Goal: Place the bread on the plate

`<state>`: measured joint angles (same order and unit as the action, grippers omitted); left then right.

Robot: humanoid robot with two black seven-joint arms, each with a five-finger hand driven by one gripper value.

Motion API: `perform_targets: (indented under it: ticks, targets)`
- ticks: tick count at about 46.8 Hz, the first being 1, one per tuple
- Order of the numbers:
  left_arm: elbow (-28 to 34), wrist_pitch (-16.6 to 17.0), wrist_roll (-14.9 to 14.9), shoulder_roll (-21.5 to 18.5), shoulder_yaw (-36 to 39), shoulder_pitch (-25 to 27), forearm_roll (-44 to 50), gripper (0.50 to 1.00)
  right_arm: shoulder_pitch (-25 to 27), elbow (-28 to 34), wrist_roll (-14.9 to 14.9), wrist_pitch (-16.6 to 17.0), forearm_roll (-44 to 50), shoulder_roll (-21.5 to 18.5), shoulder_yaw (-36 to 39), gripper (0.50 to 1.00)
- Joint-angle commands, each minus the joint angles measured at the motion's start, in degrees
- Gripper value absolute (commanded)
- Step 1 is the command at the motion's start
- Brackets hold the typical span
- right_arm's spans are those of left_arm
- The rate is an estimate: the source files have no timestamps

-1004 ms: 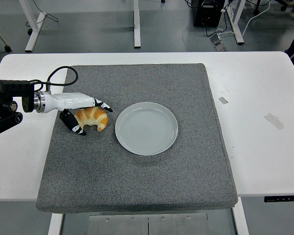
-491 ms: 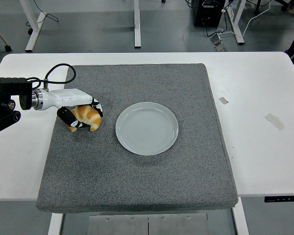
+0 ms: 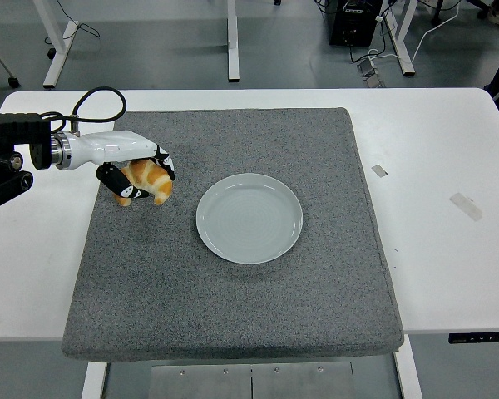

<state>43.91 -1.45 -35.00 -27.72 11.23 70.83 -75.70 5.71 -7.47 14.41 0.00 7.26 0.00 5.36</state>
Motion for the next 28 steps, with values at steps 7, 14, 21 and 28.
perform_targets:
  ticks: [7, 14, 21, 28]
  targets:
    - [2.3, -0.6, 0.0, -1.7, 0.1, 3.8, 0.1, 0.502, 0.0, 0.0, 0.0, 0.0, 0.0, 0.0, 0.0, 1.0]
    - [4.7, -0.7, 0.0, -4.0, 0.3, 6.7, 1.3, 0.505, 0.0, 0.0, 0.0, 0.0, 0.0, 0.0, 0.0, 1.0]
    - [5.8, -1.5, 0.0, -5.5, 0.3, 9.9, 1.4, 0.505, 0.0, 0.0, 0.0, 0.0, 0.0, 0.0, 0.0, 1.0]
    - [6.6, -2.9, 0.0, -6.6, 0.4, 13.5, 2.9, 0.505, 0.0, 0.0, 0.0, 0.0, 0.0, 0.0, 0.0, 1.0]
